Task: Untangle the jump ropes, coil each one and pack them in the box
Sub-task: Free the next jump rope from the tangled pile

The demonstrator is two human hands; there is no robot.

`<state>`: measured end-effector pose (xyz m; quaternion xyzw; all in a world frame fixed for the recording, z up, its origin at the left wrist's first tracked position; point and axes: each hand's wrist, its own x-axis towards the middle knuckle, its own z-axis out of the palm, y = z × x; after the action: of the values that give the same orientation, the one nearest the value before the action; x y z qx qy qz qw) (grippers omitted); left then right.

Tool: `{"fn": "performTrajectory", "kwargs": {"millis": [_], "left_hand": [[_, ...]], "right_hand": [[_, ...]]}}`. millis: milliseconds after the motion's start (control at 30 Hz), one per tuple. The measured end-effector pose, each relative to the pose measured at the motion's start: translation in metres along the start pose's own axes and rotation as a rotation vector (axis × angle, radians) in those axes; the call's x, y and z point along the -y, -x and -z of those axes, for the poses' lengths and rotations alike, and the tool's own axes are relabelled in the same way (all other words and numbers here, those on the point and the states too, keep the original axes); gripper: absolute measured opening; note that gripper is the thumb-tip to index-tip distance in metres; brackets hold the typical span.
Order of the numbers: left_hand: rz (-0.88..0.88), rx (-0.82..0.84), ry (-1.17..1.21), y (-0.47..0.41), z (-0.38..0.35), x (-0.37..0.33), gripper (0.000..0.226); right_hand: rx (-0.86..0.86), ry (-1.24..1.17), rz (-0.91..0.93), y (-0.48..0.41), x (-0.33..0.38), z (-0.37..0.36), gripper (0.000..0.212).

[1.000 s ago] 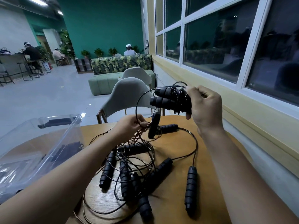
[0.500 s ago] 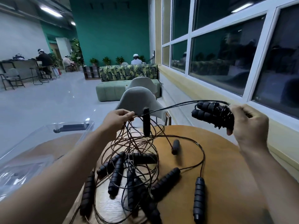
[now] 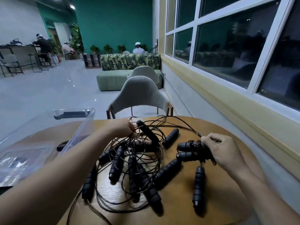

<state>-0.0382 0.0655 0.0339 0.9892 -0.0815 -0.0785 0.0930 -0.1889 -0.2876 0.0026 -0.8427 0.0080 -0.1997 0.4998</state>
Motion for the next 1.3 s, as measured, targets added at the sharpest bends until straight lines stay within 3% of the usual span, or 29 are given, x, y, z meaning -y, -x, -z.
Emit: {"fn": "performTrajectory", "kwargs": {"millis": [133, 233, 367, 500, 633, 800, 967, 1067, 1200, 1300], "left_hand": [[-0.013, 0.112, 0.147, 0.0, 0.009, -0.002, 0.037], [-0.079, 0.06, 0.275, 0.008, 0.015, -0.014, 0.039], [-0.126, -0.202, 0.182, 0.019, 0.013, -0.043, 0.03], [-0.208, -0.098, 0.086, 0.025, -0.01, -0.06, 0.011], [-0.168, 0.048, 0.028, 0.024, -0.031, -0.056, 0.03], [-0.129, -0.024, -0.144, 0.024, -0.053, -0.051, 0.059], [-0.128, -0.079, -0.172, 0.018, -0.06, -0.047, 0.044], [-0.105, -0.075, 0.03, 0.011, -0.052, -0.039, 0.035], [-0.135, -0.066, 0.764, 0.016, -0.027, -0.033, 0.033], [-0.16, -0.061, 1.067, 0.023, -0.004, -0.031, 0.034]], "right_hand": [[0.074, 0.079, -0.022, 0.008, -0.006, -0.002, 0.032], [0.11, 0.141, -0.025, 0.013, -0.002, -0.004, 0.034], [0.107, 0.155, -0.031, 0.013, -0.001, -0.004, 0.034], [0.076, 0.158, -0.025, 0.011, -0.001, -0.006, 0.031], [0.049, 0.161, -0.019, 0.012, 0.0, -0.004, 0.031], [0.062, 0.178, -0.018, 0.012, -0.002, -0.005, 0.031], [0.054, 0.208, -0.018, 0.01, -0.006, -0.003, 0.03], [0.046, 0.221, -0.007, 0.008, -0.009, -0.003, 0.029], [0.035, 0.243, 0.001, 0.006, -0.013, -0.002, 0.03], [-0.003, 0.244, 0.016, 0.003, -0.015, 0.0, 0.028]]}}
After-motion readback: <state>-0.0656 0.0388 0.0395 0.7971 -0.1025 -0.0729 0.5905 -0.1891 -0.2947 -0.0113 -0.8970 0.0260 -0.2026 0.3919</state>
